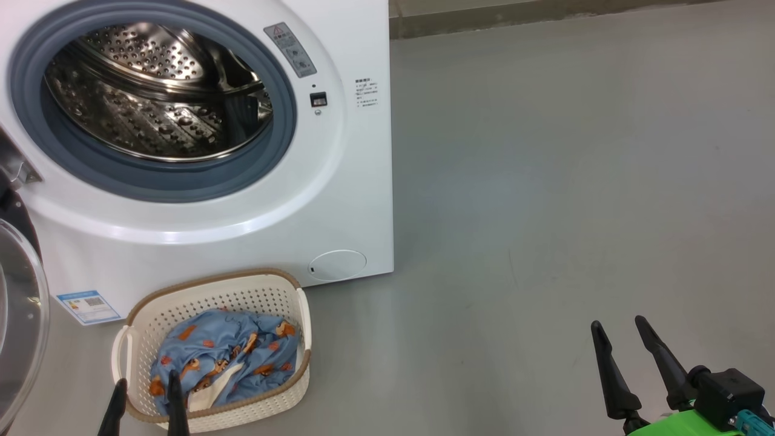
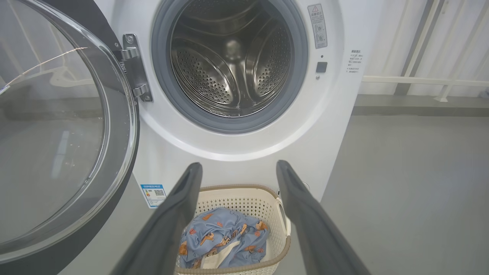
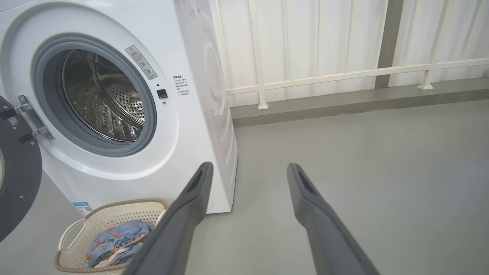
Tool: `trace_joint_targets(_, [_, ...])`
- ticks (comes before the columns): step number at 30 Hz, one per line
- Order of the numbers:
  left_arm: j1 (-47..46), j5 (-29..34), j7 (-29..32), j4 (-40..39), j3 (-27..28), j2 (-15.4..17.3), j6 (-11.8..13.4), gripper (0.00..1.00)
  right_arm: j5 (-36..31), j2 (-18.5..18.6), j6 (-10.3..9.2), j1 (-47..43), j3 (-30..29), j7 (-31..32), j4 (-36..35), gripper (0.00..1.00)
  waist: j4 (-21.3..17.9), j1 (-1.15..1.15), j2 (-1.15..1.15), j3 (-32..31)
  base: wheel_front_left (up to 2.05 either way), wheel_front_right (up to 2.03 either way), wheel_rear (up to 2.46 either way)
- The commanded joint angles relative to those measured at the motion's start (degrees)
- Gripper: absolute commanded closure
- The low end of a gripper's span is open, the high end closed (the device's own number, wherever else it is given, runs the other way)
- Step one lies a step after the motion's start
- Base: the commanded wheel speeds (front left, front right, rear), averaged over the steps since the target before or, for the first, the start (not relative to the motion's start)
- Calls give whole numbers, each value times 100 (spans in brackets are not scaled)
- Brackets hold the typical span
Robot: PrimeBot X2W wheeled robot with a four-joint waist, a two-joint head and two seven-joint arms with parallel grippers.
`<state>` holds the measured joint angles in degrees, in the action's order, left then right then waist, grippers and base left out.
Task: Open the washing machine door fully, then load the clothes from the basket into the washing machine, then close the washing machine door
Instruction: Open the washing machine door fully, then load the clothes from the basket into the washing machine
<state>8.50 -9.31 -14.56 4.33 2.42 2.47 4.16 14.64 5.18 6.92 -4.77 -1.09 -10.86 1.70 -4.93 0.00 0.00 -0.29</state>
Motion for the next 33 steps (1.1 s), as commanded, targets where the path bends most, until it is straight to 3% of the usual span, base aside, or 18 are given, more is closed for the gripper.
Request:
trace_joint_targets(1, [-195,26,-43,-121,212,95,-33,0,-56,48,57,116,101,-26,-113,0,-2,0,0,9,0,0,0])
trace_joint_targets(21, [-275,133,-44,27,278,104,-27,0,-44,47,57,111,136,-25,-31,0,39,0,0,68,3,-3,0])
trace_joint_targets(33, [-376,95,-44,140,385,109,-49,0,-53,23,57,101,136,-17,-48,0,75,0,0,166,118,-118,0])
